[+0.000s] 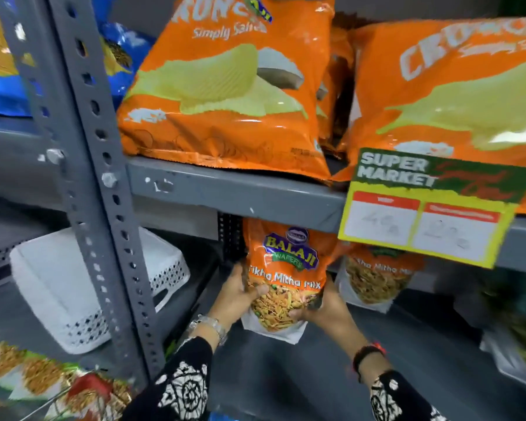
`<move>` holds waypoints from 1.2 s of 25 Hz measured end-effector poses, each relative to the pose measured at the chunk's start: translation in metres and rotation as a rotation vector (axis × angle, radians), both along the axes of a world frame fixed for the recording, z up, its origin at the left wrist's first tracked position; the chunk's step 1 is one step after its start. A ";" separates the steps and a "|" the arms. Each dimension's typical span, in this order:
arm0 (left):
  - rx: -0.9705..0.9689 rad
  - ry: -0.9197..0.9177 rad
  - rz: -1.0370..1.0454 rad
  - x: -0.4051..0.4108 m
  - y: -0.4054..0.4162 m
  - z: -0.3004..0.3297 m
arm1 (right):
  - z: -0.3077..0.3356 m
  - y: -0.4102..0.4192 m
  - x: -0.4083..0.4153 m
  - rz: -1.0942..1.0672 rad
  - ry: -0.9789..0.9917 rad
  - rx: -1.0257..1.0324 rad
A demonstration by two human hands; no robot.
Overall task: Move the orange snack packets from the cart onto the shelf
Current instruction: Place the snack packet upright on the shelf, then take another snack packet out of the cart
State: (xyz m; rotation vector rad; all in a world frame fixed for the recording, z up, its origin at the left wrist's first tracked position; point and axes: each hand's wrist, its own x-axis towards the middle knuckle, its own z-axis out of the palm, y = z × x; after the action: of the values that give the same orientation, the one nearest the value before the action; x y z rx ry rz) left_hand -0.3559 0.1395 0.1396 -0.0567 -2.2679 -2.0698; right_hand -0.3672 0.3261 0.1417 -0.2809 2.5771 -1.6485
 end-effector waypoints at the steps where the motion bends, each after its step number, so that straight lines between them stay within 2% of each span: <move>1: -0.021 -0.019 -0.007 -0.007 -0.002 -0.010 | -0.010 -0.003 -0.008 -0.002 -0.007 -0.005; 3: -0.051 -0.057 -0.035 -0.016 -0.004 -0.033 | -0.032 -0.005 -0.021 0.001 -0.023 -0.049; 7: -0.005 0.000 -0.038 -0.028 0.004 -0.054 | -0.046 0.003 -0.033 -0.020 -0.046 -0.115; 12: -0.036 0.028 0.081 -0.034 0.017 -0.059 | -0.049 0.003 -0.034 -0.042 0.018 -0.056; 14: -0.069 0.040 0.169 -0.013 0.018 -0.059 | -0.057 -0.003 -0.019 -0.088 0.030 -0.083; 16: -0.092 0.018 0.257 0.024 0.015 -0.064 | -0.068 -0.011 0.011 -0.227 0.039 -0.119; 18: -0.085 0.023 0.316 0.071 0.003 -0.082 | -0.076 -0.028 0.053 -0.256 0.111 -0.120; 20: -0.065 -0.019 0.357 0.125 -0.022 -0.100 | -0.080 -0.054 0.094 -0.172 0.189 -0.102; 24: 0.020 -0.211 0.650 0.241 -0.084 -0.131 | -0.095 -0.122 0.167 0.194 0.223 0.001; 28: -0.062 -0.480 0.870 0.319 -0.135 -0.180 | -0.131 -0.195 0.201 0.605 -0.009 0.226; 30: -0.056 -0.589 0.907 0.336 -0.155 -0.207 | -0.154 -0.229 0.202 0.711 -0.152 0.359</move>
State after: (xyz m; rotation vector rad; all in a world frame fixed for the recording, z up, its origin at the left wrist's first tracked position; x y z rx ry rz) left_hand -0.0197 -0.0153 -0.0675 1.4393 -1.9599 -1.6056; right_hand -0.1651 0.0975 -0.0119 -0.8733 2.2079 -0.9074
